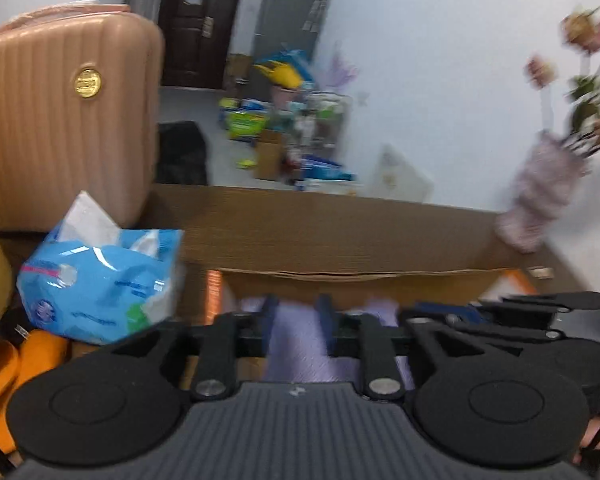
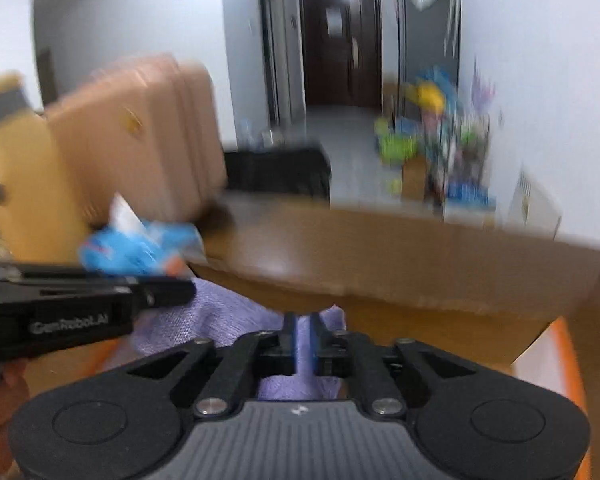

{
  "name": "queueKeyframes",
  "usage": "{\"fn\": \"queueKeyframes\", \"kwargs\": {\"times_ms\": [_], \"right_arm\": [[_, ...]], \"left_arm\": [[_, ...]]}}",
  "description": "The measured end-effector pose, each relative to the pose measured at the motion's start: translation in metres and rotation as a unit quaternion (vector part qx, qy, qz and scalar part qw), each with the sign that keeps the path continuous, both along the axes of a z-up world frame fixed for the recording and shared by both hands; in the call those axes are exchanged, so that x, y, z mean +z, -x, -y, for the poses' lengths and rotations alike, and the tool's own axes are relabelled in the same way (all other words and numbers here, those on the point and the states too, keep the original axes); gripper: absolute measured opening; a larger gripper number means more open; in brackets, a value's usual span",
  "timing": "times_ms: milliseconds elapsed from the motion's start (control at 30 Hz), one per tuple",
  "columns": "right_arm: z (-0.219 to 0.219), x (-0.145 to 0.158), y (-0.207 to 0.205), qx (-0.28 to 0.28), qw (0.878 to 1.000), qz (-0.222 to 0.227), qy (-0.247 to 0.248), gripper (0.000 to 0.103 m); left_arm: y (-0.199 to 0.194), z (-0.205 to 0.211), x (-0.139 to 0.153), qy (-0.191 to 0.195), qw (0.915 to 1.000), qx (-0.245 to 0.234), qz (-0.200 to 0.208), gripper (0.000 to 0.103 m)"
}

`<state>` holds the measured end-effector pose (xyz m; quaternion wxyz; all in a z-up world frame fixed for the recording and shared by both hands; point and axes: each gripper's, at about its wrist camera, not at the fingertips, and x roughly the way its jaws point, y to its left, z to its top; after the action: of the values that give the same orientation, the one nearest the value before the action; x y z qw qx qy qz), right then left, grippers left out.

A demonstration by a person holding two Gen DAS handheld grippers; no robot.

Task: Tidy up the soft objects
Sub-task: 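Open the right tool to drop the pouch into the box, then withdraw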

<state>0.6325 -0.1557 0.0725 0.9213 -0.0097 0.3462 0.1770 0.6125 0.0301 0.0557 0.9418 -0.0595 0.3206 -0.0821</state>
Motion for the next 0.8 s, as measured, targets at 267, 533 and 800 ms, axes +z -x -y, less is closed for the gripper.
{"fn": "queueKeyframes", "kwargs": {"times_ms": [267,533,800], "right_arm": [[0.014,-0.001,-0.006,-0.008,0.999,-0.016,-0.032,0.023],[0.077,0.088,0.082,-0.025,0.997,0.061,-0.038,0.063],[0.16,0.126,0.215,-0.07,0.982,0.172,-0.02,0.096]], "left_arm": [[0.013,0.0,0.017,-0.032,0.9993,-0.016,0.014,0.045],[0.107,0.0,0.092,-0.076,0.993,-0.026,0.086,0.08],[0.23,-0.012,0.131,-0.112,0.9783,0.026,0.173,0.095]]}}
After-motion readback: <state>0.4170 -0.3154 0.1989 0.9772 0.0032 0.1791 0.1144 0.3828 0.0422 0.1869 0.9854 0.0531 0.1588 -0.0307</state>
